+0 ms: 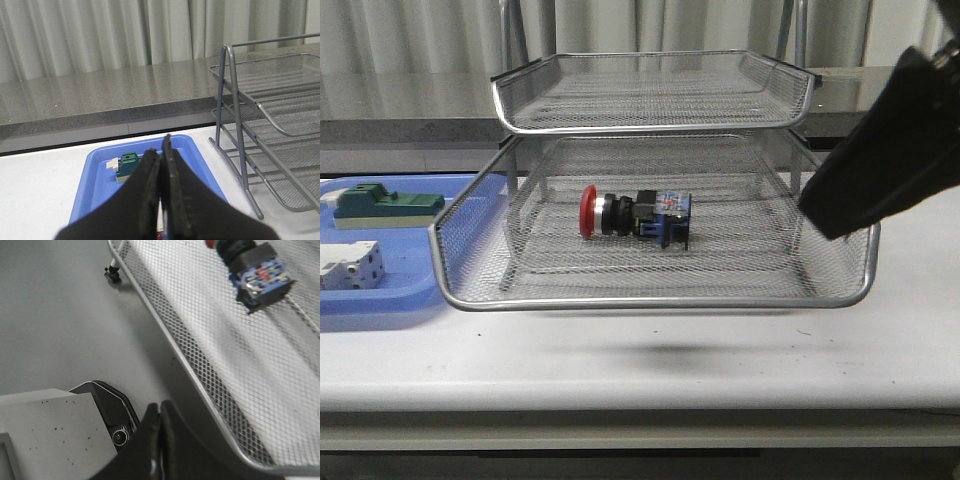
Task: Place button on rack with both arms
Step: 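Push the middle mesh tray back into the stack with the right gripper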
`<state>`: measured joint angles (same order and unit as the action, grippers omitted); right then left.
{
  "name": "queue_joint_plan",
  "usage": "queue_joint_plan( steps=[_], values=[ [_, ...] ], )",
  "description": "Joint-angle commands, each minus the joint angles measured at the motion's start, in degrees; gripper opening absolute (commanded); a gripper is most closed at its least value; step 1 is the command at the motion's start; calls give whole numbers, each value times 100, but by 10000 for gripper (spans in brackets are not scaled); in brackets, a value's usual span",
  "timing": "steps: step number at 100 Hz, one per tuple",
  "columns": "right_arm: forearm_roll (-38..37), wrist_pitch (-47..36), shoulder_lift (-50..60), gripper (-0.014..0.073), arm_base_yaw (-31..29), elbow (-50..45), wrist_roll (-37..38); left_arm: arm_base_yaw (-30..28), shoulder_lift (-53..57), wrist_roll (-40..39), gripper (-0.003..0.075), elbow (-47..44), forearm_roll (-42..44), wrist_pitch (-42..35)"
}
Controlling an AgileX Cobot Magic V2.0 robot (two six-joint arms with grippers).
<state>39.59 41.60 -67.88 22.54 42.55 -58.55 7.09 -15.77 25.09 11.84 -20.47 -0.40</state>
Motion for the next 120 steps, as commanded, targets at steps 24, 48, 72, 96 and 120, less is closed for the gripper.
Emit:
queue_joint_plan(
  steps=[24, 48, 72, 96, 120],
  values=[
    [-600, -1192, -891, -66, 1162, 186, -109, -6, -45, -41, -20, 164, -57, -443],
    [-668, -1861, -1525, -66, 1328, 197, -109, -6, -45, -41, -20, 164, -57, -443],
    [-775, -2404, -1767, -66, 1328, 205, -109, -6, -45, -41, -20, 164, -57, -443],
    [-981, -2940, -1767, -66, 1157, 215, -109, -6, -45, -41, -20, 164, -57, -443],
    [-1019, -3099, -1769, -68, 603, 275, -109, -6, -45, -41, -20, 164, -57, -443]
  ],
)
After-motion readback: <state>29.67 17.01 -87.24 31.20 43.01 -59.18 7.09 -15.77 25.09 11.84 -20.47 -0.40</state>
